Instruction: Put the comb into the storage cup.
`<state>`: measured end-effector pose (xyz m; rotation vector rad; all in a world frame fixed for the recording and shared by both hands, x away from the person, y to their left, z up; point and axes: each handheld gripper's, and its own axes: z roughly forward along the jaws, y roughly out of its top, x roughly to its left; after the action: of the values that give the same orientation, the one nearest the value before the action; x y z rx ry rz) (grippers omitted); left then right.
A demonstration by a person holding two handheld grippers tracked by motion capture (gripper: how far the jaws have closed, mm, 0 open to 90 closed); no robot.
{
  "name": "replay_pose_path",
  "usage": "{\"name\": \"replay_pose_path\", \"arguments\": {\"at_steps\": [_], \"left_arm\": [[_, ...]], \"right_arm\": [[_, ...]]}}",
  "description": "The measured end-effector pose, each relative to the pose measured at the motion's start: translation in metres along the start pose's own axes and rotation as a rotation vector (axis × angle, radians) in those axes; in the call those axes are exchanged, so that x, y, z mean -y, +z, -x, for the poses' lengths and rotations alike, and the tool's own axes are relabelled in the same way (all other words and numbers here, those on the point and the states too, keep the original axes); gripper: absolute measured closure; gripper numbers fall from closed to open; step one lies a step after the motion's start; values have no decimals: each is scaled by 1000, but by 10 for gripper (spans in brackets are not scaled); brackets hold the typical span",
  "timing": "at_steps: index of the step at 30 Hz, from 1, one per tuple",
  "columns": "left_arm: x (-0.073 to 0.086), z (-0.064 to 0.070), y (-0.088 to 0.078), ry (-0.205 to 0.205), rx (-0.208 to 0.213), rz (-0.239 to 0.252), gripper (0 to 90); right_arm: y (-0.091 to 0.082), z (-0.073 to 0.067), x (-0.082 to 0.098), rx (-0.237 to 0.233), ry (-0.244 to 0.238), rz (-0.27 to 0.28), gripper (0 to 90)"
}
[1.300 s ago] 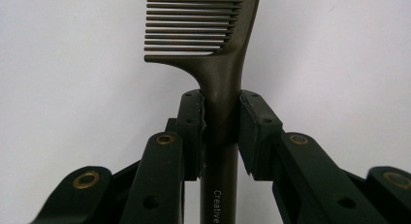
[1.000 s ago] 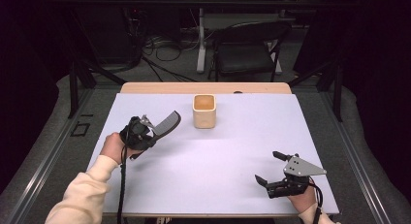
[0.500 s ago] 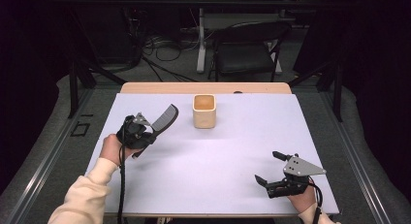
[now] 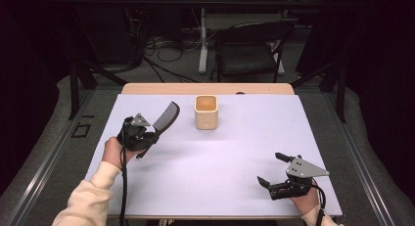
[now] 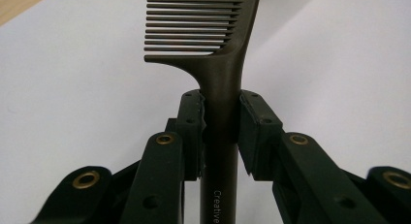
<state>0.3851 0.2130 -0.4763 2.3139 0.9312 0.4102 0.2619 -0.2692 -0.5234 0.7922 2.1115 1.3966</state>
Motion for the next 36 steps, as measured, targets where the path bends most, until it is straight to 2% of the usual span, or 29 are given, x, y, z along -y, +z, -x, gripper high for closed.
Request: {"name": "replay_pose_path", "arguments": {"at_steps": [14,24,28,36], "left_arm": [[-1,4,1,-21,-6,79,725],[-3,15,1,-16,0,193,725],[-5,16,4,-26,4,221,725],[-3,13,10,-34,11,239,725]], "right_arm": [[0,0,0,-4,4,0,0],[1,1,0,-5,7,-3,0],[1,1,0,-1,7,-3,0],[1,1,0,-4,6,-7,0]]}}
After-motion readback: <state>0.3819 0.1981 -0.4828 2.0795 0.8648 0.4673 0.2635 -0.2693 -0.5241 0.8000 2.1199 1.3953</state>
